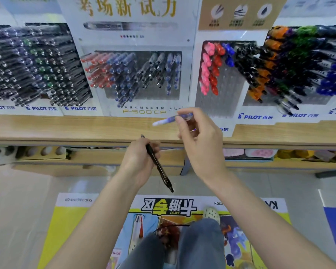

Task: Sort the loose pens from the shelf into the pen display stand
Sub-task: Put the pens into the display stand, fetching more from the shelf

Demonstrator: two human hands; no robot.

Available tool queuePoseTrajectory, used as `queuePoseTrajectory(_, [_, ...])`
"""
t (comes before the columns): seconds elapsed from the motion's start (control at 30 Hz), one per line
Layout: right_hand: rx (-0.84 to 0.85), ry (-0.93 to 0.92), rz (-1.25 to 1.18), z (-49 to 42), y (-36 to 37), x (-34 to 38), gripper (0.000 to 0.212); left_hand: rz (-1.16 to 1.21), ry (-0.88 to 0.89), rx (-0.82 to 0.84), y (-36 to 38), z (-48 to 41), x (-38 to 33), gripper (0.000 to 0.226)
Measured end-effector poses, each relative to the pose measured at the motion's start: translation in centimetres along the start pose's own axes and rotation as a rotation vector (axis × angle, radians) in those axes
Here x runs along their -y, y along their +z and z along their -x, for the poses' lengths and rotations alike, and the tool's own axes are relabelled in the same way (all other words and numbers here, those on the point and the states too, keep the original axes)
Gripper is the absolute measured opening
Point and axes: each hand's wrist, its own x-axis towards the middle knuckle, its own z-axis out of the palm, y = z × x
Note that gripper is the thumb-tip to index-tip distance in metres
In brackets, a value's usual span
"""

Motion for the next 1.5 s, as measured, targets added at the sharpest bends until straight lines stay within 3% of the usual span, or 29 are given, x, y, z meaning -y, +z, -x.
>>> queuePoseTrajectory(0.2, [-0.166,-0.116,0.117,-0.7,-0.1,-2.0,0.022,-0.168,0.121,0.049,-0.5,-0.5,-0.9,0.019])
queuePoseTrajectory(0.4, [-0.235,-0.157,0.181,-0.8,1.3,-3.5,0.025,-0.060,0.044,0.092,-0.9,-1.4,-1.0,0.019])
queuePoseTrajectory(0.73, [-0.352,-0.217,0.235,-0.6,3.5,-5.4,0.024,-0.199,0.083,0.182,-2.0,-2.6,-0.3,0.014])
queuePoseTrajectory(1.07, [-0.333,-0.218,0.323,-1.1,4.4,-5.4,0.023,-0.263,0.088,0.233,-1.7,-2.7,-0.2,0.015])
queuePoseTrajectory(1.33, [-0.444,-0.262,0.334,-0.8,4.7,-4.3,0.023,-0.270,0.077,0.270,-2.8,-2.4,-1.1,0.015])
queuePoseTrajectory(1.5, [-0.380,-0.175,0.334,-1.4,4.9,-4.5,0.025,-0.294,0.059,0.264,-3.0,-2.3,-1.6,0.015])
